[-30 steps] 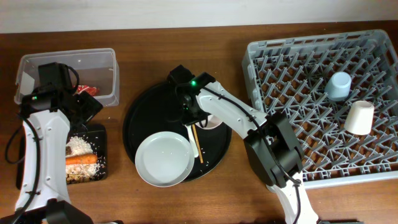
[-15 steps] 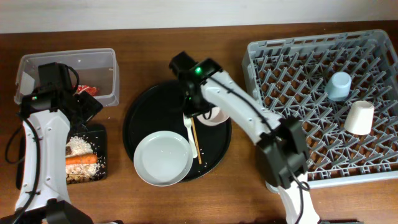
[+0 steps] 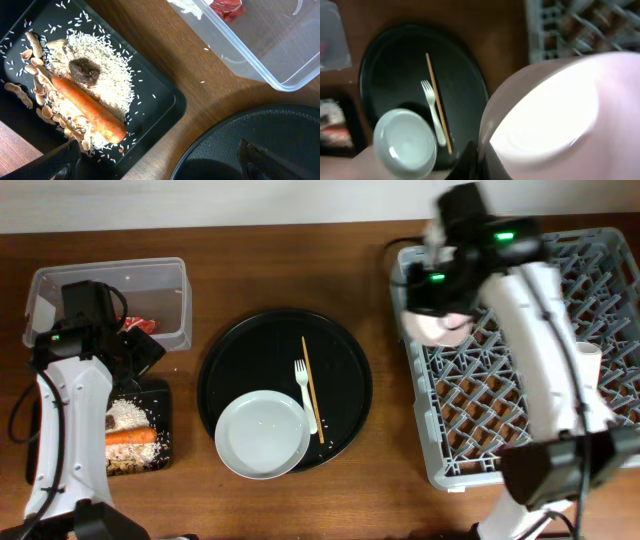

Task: Sort waste into correct bins and load items into the dishwasher rack
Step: 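Carry the pink bowl to the dish rack and lower it in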

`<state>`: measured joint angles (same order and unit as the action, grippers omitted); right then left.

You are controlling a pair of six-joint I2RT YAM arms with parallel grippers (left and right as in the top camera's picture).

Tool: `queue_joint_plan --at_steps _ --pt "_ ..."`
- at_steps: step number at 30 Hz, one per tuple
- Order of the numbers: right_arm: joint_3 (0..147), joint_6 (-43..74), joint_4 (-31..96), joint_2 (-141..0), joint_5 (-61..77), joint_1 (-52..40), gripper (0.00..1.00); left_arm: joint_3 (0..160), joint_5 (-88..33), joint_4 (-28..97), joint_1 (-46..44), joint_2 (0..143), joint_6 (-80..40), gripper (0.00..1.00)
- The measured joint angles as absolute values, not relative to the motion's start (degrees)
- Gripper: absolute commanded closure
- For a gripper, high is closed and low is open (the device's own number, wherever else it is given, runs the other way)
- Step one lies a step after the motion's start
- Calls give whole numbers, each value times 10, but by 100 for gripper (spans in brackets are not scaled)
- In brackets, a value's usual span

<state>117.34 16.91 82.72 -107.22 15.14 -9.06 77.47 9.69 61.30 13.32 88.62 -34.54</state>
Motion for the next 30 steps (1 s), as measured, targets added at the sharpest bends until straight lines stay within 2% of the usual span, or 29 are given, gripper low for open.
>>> queue_joint_plan --at_steps 6,14,23,30 --pt "1175 125 918 -1059 201 31 96 775 97 613 133 886 -345 1" --pt "1156 40 949 -1053 298 135 96 775 97 613 133 886 -345 1" --pt "986 -157 970 -1026 521 274 96 775 97 613 133 886 -345 1" --pt "875 -285 970 -1025 610 293 96 775 97 613 133 886 -345 1"
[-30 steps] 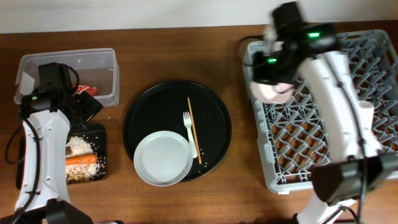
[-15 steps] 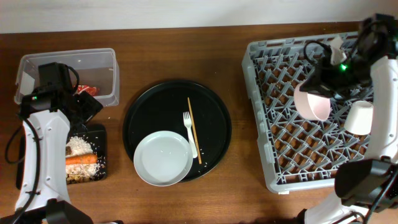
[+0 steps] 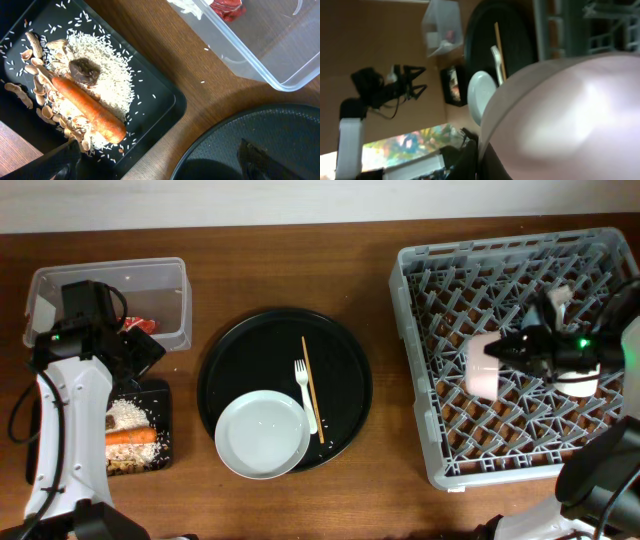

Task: Sort waste into correct bins and load items into the dishwasher rack
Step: 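Carry the pink bowl to the dish rack and lower it in, then open the right gripper, release the pink bowl, and withdraw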

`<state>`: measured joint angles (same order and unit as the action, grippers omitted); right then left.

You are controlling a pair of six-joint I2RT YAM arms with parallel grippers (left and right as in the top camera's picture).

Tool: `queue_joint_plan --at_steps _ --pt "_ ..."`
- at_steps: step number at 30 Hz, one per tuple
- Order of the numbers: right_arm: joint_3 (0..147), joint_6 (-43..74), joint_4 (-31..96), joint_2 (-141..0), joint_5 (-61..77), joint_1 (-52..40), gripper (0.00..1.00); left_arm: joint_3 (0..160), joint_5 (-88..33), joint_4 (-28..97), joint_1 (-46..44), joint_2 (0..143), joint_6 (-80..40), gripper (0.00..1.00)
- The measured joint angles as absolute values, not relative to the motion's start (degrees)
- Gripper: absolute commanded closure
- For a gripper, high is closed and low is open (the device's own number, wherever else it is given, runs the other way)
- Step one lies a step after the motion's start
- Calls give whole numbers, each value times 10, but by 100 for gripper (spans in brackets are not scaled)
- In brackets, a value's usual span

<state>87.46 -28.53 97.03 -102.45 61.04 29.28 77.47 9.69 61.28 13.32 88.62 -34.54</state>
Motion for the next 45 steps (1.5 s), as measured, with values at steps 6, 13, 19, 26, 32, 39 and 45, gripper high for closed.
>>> queue_joint_plan --at_steps 6,13,19,26,32,39,45 --pt "799 -335 930 -1023 648 293 96 775 97 613 133 886 -345 1" --pt "770 -347 910 -1023 675 294 96 775 97 613 133 886 -345 1" --pt "770 -347 906 -1023 674 329 96 775 97 613 133 886 -345 1" --pt "770 -347 906 -1023 653 364 96 775 97 613 133 886 -345 1" --pt "770 -347 940 -1023 679 364 96 775 97 613 133 886 -345 1" --pt "770 -357 943 -1023 694 351 96 775 97 613 133 886 -345 1" --pt "766 -362 919 -1023 668 316 96 775 97 613 133 886 -345 1"
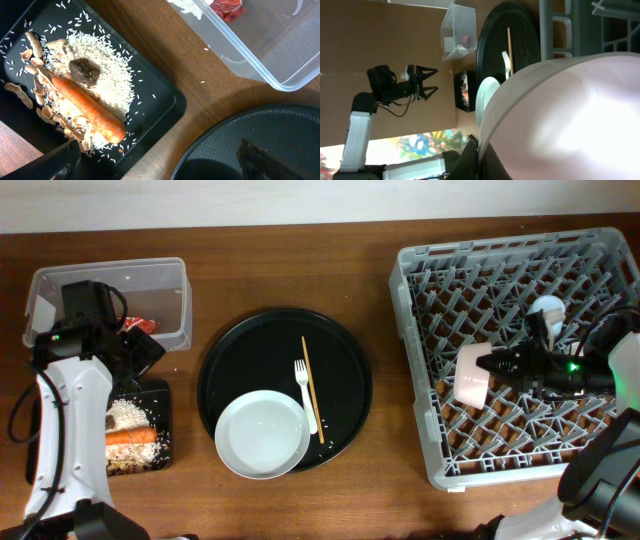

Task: Sort waste into correct bins and load items into the dishwasher rack
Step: 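Open the right gripper, release the pink bowl, and withdraw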

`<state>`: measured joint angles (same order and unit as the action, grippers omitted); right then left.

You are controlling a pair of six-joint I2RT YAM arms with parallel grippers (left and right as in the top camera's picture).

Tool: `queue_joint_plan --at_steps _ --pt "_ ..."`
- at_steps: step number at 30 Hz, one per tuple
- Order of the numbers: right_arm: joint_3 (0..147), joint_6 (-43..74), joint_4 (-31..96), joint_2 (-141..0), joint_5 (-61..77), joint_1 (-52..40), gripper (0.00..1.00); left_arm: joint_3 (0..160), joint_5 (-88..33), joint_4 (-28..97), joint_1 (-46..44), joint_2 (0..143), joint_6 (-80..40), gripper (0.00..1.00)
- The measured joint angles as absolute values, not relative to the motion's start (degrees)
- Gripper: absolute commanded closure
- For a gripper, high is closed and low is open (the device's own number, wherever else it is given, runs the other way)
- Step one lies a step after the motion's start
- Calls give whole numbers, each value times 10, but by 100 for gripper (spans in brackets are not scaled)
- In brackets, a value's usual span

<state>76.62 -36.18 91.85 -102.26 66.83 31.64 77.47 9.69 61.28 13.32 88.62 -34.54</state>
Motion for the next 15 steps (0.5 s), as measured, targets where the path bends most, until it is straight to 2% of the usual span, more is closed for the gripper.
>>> queue_joint_plan --at_steps 15 --pt "763 -296 847 -1021 665 317 96 775 97 613 133 886 -345 1"
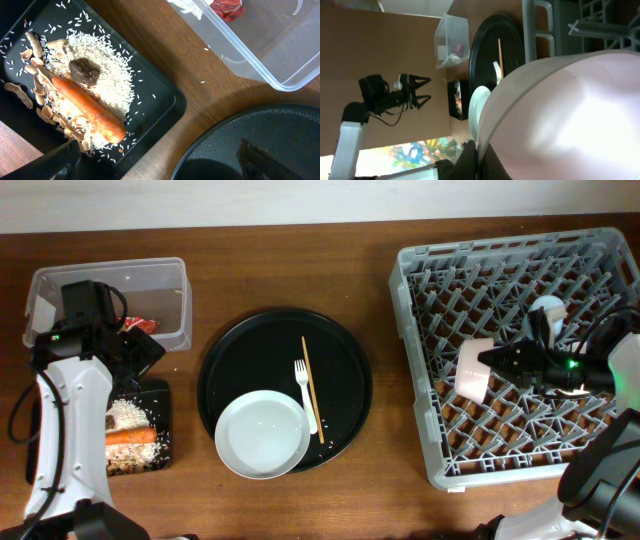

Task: Sort waste into correct bins and load items into the dishwasher rack
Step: 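Open the right gripper, release the pink bowl, and withdraw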

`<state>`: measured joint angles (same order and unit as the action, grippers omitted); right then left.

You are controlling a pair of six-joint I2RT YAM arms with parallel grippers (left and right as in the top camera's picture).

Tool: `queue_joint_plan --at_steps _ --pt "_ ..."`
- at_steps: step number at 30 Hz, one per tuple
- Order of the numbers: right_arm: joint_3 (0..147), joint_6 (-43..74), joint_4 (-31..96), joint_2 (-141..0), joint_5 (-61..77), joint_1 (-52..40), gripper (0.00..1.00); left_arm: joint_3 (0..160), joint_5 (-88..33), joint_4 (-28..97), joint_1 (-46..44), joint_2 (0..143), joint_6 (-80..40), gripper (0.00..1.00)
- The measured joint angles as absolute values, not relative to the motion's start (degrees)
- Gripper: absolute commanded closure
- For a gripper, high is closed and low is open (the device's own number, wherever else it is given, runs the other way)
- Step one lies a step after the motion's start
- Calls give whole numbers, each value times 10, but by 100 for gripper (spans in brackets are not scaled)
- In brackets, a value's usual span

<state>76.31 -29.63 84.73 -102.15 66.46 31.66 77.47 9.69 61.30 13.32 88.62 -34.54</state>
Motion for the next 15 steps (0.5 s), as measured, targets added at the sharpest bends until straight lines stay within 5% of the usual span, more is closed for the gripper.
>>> queue_joint_plan --at_steps 12,15 --pt "889 -86 837 -1017 429 314 85 775 97 613 133 886 -345 1" --pt "928 -29 843 -1017 319 314 68 775 97 613 133 886 -345 1"
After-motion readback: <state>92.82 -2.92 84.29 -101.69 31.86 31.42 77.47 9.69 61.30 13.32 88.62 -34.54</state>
